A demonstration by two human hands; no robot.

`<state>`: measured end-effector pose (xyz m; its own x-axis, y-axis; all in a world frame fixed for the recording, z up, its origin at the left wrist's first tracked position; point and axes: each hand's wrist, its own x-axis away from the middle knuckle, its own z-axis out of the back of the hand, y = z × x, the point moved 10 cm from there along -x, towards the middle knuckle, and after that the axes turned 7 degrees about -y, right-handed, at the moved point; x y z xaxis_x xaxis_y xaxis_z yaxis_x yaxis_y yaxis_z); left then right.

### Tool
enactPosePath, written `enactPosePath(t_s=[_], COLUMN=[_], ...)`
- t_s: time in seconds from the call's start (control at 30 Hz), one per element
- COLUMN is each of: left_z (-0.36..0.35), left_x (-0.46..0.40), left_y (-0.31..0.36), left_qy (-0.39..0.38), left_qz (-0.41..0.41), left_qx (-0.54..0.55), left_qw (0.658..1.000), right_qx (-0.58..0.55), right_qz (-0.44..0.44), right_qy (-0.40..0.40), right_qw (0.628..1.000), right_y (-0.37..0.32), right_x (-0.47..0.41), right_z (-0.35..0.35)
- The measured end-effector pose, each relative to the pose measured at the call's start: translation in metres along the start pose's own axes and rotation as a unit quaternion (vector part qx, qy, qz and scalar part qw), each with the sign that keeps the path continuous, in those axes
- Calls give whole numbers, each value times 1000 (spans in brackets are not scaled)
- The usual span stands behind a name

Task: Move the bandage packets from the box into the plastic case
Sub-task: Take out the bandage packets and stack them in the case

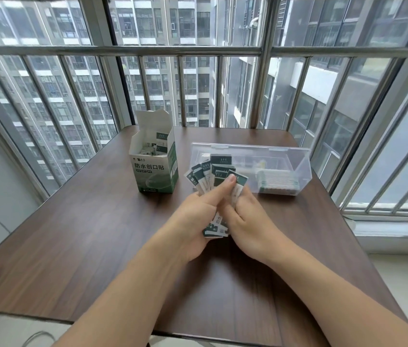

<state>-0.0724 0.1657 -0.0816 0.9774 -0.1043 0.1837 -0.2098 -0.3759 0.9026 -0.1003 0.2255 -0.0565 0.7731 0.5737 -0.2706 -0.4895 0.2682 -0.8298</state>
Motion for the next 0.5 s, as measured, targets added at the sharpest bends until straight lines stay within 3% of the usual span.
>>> enactPosePath(t_s=[0.1, 0.27, 0.4, 0.5], left_z=[4, -3, 3, 5], left_x=[0, 3, 3, 2], left_y=[5, 2, -3, -2], left_qy=[20, -29, -9, 14], left_qz=[-17, -13, -10, -23], left_qx=[3, 24, 16, -4], left_qw=[1000, 999, 1000, 1000], right_qx=[-25, -68, 104, 303], right_qz=[25, 22, 63, 59], right_qy=[4, 33, -46, -142], right_qw=[999, 997, 992, 940], right_y=[-5, -7, -34, -43], right_x=[5, 9, 13, 16], right_z=[7, 16, 28, 14])
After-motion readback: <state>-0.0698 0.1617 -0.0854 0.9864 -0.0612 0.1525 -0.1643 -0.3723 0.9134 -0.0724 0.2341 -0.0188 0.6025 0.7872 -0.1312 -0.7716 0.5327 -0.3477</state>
